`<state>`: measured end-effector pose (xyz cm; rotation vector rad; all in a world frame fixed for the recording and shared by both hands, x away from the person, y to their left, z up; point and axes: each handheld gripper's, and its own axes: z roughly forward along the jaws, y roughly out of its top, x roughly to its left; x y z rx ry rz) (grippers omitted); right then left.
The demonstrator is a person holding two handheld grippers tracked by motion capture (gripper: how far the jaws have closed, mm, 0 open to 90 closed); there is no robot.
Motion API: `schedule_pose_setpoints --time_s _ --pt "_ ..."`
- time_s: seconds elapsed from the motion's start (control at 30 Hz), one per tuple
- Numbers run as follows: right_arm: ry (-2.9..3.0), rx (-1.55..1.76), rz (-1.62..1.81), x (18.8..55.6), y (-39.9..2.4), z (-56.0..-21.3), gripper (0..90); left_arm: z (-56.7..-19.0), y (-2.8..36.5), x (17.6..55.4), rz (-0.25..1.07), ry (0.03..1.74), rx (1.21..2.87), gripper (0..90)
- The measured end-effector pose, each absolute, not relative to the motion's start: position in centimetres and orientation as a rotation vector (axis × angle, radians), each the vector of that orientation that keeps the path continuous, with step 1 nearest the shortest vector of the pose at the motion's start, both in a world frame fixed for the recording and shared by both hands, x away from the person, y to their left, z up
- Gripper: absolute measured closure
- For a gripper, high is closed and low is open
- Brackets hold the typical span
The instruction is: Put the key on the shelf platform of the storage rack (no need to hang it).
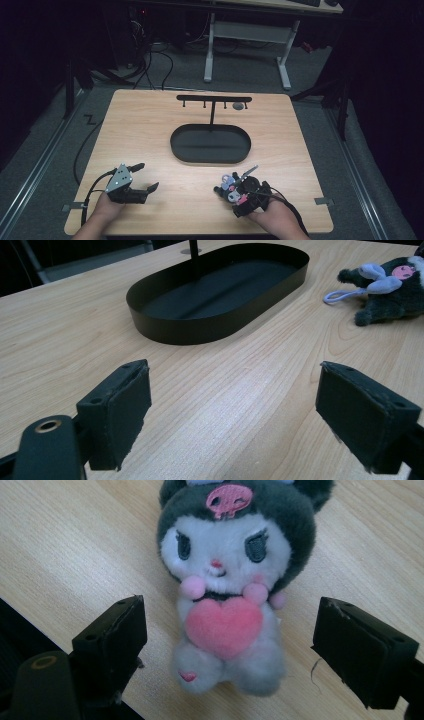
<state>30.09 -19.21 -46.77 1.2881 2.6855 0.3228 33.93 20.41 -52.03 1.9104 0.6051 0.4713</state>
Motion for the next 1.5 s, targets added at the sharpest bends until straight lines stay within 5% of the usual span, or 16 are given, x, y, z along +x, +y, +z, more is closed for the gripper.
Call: schedule_pose_setpoints --time_s 0.3,1.17,1.5 --pt "2.704 1.277 0.306 29.8 -18.9 -47.8 16.3 -52.0 20.4 33.9 0.469 0.605 1.913 15.4" --pt "2.685 1.378 0.33 30.0 -19.5 -48.7 46.0 -52.0 20.4 33.9 0.47 0.602 1.912 15.4" --pt "2.636 1.387 0.372 30.1 -19.5 -47.0 47.5 -52.0 20.4 33.8 0.47 0.601 1.914 15.4"
